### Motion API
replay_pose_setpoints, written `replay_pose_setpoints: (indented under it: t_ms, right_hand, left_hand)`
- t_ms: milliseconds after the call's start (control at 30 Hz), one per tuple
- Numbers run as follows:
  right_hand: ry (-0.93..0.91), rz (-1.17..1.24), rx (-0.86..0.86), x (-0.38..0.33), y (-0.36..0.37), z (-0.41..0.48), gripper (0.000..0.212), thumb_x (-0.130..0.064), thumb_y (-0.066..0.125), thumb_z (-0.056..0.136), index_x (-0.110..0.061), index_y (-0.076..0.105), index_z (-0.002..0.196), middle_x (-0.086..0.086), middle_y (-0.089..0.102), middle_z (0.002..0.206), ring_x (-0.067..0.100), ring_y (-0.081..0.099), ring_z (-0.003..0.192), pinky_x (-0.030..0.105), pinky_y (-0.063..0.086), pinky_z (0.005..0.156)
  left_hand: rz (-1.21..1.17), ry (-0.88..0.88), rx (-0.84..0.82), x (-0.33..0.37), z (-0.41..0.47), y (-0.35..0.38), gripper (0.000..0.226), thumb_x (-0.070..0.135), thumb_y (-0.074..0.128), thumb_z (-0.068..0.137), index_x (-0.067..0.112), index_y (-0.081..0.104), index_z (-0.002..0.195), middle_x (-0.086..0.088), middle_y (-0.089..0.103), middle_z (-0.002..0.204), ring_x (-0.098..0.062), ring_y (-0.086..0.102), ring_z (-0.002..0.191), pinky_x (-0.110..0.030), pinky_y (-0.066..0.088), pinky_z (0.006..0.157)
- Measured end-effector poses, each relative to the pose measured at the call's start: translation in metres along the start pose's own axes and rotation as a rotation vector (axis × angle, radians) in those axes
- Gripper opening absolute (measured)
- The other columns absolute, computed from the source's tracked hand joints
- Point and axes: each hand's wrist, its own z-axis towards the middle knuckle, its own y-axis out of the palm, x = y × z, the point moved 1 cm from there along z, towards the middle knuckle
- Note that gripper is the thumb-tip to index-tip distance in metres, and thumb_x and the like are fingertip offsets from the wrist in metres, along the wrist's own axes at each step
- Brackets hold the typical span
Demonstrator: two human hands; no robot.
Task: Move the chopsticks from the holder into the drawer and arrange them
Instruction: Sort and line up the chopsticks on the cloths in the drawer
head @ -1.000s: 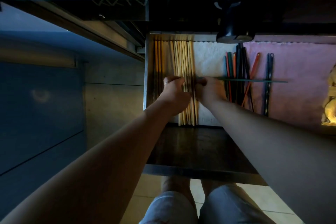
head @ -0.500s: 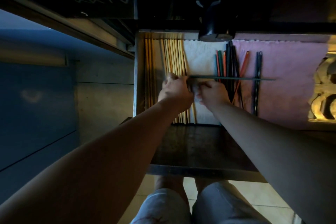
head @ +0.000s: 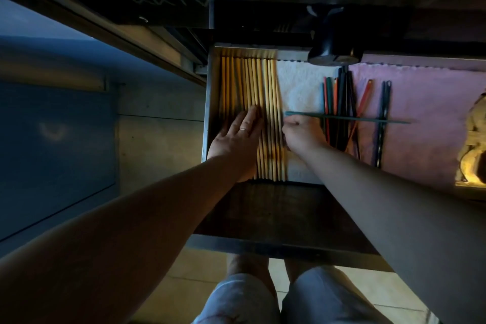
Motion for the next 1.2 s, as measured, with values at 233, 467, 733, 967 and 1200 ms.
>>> replay_pose_setpoints:
  t_ms: [233, 467, 733, 967, 1200]
  right_hand:
    - [0.007, 0.002, 0.014, -0.005, 0.005, 0.002, 0.022, -0.021, 0.054, 0.090, -0.022, 0.068, 0.106, 0.001, 0.069, 0.106, 0.022, 0.066, 0.098, 0.040, 0.057, 0.087]
    - [-0.006, -0.047, -0.007, -0.010, 0.005, -0.002, 0.020, -0.016, 0.050, 0.093, -0.015, 0.069, 0.102, 0.003, 0.065, 0.094, 0.021, 0.065, 0.092, 0.039, 0.057, 0.085]
    - [-0.016, -0.058, -0.045, -0.010, 0.010, -0.004, 0.025, -0.023, 0.049, 0.096, -0.019, 0.065, 0.114, 0.000, 0.059, 0.103, 0.020, 0.060, 0.099, 0.037, 0.052, 0.093]
    - [-0.018, -0.045, 0.044, -0.007, 0.007, 0.000, 0.020, -0.021, 0.053, 0.090, -0.016, 0.072, 0.096, 0.003, 0.069, 0.093, 0.023, 0.065, 0.092, 0.030, 0.051, 0.080]
    - [0.004, 0.046, 0.009, -0.003, 0.010, -0.002, 0.027, -0.021, 0.054, 0.085, -0.020, 0.071, 0.106, 0.006, 0.071, 0.105, 0.026, 0.067, 0.097, 0.043, 0.055, 0.089]
  left_hand:
    - [-0.066, -0.059, -0.034, 0.000, -0.011, 0.005, 0.092, 0.020, 0.053, 0.093, 0.023, -0.017, 0.154, 0.003, -0.034, 0.157, -0.020, -0.010, 0.150, -0.044, 0.014, 0.119]
    - [-0.067, -0.003, -0.043, -0.004, -0.016, 0.007, 0.093, 0.021, 0.057, 0.092, 0.030, -0.012, 0.154, 0.005, -0.031, 0.159, -0.020, -0.010, 0.150, -0.045, 0.015, 0.119]
    - [-0.049, 0.007, 0.067, -0.002, -0.009, 0.008, 0.085, 0.019, 0.045, 0.096, 0.028, -0.017, 0.153, 0.008, -0.036, 0.156, -0.017, -0.020, 0.148, -0.045, 0.007, 0.122]
    - [0.151, 0.155, 0.039, 0.000, 0.004, 0.006, 0.089, 0.018, 0.046, 0.095, 0.025, -0.022, 0.152, 0.002, -0.037, 0.155, -0.020, -0.019, 0.148, -0.046, 0.001, 0.120]
    - [0.148, 0.037, 0.045, 0.003, -0.003, 0.007, 0.095, 0.029, 0.056, 0.091, 0.018, -0.013, 0.155, -0.004, -0.029, 0.160, -0.023, -0.018, 0.149, -0.047, -0.003, 0.121]
